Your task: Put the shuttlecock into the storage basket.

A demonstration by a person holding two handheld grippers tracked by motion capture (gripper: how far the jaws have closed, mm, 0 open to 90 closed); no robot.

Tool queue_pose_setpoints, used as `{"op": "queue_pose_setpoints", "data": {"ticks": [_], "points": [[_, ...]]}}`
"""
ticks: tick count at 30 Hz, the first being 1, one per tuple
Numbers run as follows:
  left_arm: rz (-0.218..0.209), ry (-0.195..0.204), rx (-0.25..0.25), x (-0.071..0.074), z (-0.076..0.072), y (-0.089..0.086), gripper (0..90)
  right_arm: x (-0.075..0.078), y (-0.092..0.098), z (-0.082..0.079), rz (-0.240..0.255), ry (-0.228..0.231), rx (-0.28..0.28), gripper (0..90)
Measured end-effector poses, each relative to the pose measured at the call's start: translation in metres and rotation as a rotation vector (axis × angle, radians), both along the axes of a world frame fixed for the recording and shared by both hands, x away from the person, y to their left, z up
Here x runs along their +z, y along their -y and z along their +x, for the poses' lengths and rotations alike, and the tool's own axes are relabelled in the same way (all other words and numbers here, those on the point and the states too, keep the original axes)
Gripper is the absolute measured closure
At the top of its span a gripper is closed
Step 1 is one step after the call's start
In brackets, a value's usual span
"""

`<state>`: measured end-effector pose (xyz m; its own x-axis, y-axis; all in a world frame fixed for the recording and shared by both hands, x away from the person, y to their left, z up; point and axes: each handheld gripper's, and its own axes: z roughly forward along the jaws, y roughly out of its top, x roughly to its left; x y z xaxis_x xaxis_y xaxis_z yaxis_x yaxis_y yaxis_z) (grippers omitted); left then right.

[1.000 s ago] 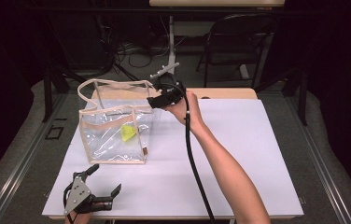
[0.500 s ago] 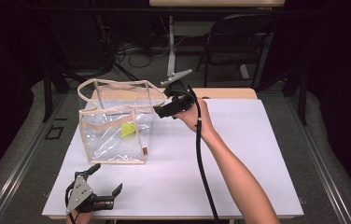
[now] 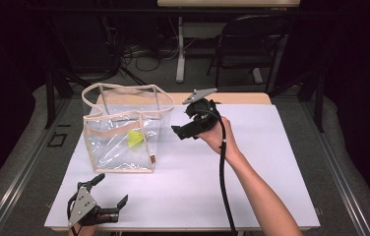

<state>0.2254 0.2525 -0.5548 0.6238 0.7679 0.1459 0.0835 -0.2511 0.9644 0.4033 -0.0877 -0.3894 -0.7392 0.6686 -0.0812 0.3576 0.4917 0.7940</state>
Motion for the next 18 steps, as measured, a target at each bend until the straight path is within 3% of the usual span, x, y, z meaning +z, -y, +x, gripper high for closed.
{"op": "queue_pose_setpoints", "data": {"ticks": [6,18], "points": [[0.006,0.001,-0.001,0.0,0.0,0.0,0.1,-0.011,0.013,-0.013,-0.002,-0.003,0.0,0.0],[0.005,0.002,0.0,0.0,0.0,0.0,0.1,-0.027,0.038,-0.037,0.048,0.005,-0.002,0.0]]}}
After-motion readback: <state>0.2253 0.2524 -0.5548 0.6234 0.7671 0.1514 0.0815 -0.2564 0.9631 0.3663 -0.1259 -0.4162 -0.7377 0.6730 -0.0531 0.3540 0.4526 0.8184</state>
